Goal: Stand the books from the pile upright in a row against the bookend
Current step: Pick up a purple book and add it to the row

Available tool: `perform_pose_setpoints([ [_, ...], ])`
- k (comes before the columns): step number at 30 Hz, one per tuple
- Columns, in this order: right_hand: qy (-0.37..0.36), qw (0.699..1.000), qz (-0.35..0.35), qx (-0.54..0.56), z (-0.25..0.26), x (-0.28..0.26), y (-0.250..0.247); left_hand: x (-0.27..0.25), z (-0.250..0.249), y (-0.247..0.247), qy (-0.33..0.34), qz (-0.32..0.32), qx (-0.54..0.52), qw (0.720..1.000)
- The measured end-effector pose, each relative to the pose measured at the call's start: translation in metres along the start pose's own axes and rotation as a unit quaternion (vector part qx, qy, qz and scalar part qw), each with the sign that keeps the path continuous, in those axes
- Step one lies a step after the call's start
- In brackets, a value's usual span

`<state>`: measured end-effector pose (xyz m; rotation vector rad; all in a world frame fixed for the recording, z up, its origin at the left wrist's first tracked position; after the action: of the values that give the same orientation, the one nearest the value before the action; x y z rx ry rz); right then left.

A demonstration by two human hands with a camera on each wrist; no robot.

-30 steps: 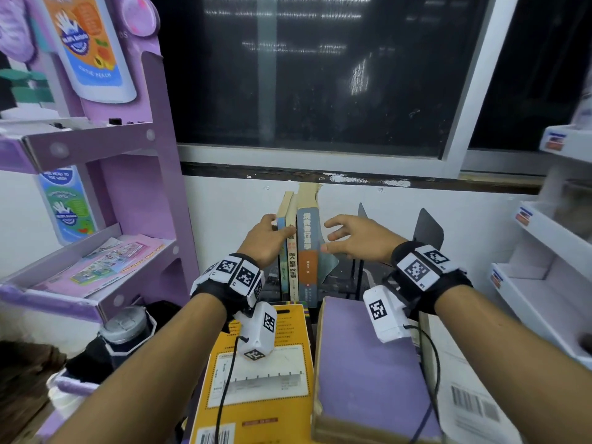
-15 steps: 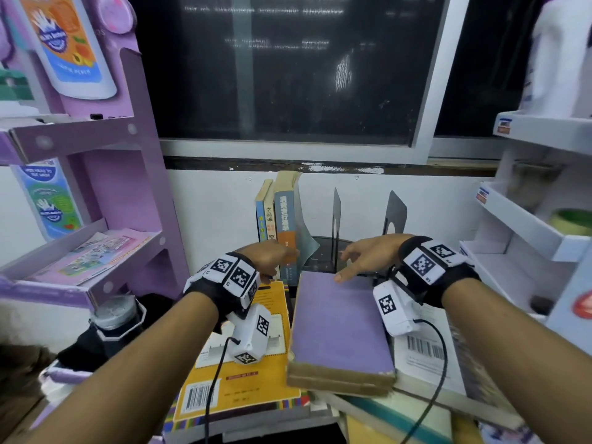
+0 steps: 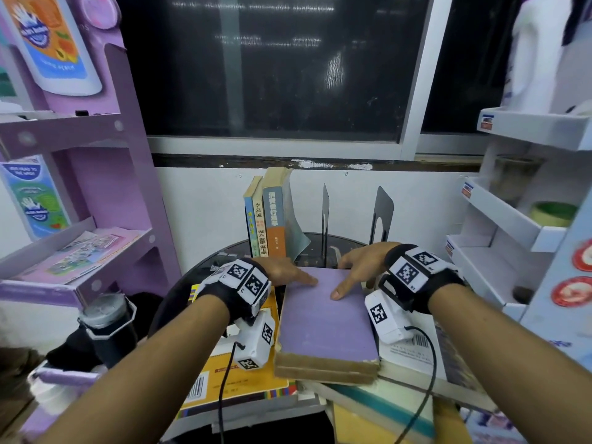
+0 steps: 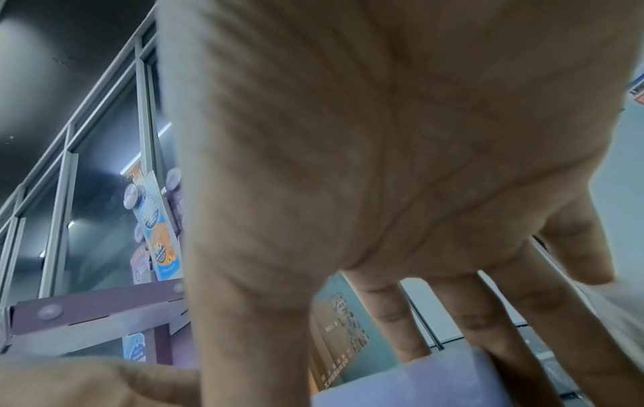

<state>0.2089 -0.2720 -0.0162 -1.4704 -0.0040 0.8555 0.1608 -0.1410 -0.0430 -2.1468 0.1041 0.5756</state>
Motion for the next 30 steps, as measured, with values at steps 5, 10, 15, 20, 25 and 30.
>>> perform_pose_setpoints([
  [5,-0.005,1.0,-0.002,-0.005,0.002,0.001,0.0,0.015,0.007,0.0,0.022,-0.02,-0.009,1.0],
  [10,-0.011,0.999,-0.026,0.022,0.002,0.001,-0.004,0.044,0.02,-0.008,0.039,-0.046,-0.06,0.996],
  [15,-0.014,0.997,-0.056,0.053,0.006,-0.002,-0.011,-0.002,0.001,-0.011,0.054,-0.05,-0.137,0.988],
  [20,-0.027,0.991,-0.078,0.109,0.01,-0.006,-0.019,-0.006,0.004,-0.02,0.076,-0.06,-0.18,0.979],
  [25,-0.055,0.979,-0.11,0.162,0.015,-0.013,-0.03,-0.017,0.003,-0.033,0.098,-0.073,-0.241,0.963],
  [30,-0.07,0.955,-0.161,0.239,0.012,-0.021,-0.048,-0.029,-0.008,-0.054,0.149,-0.107,-0.299,0.937],
])
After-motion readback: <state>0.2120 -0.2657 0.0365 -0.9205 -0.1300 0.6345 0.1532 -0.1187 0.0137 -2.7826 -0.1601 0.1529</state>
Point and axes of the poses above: each hand's wrist, its own x-axis towards the middle knuckle, its own y-axis out of the palm, z = x × y, the point moved 10 cm from there along x, towards the middle knuckle, and after that the axes turned 1 degree about x, right-handed, at the moved point
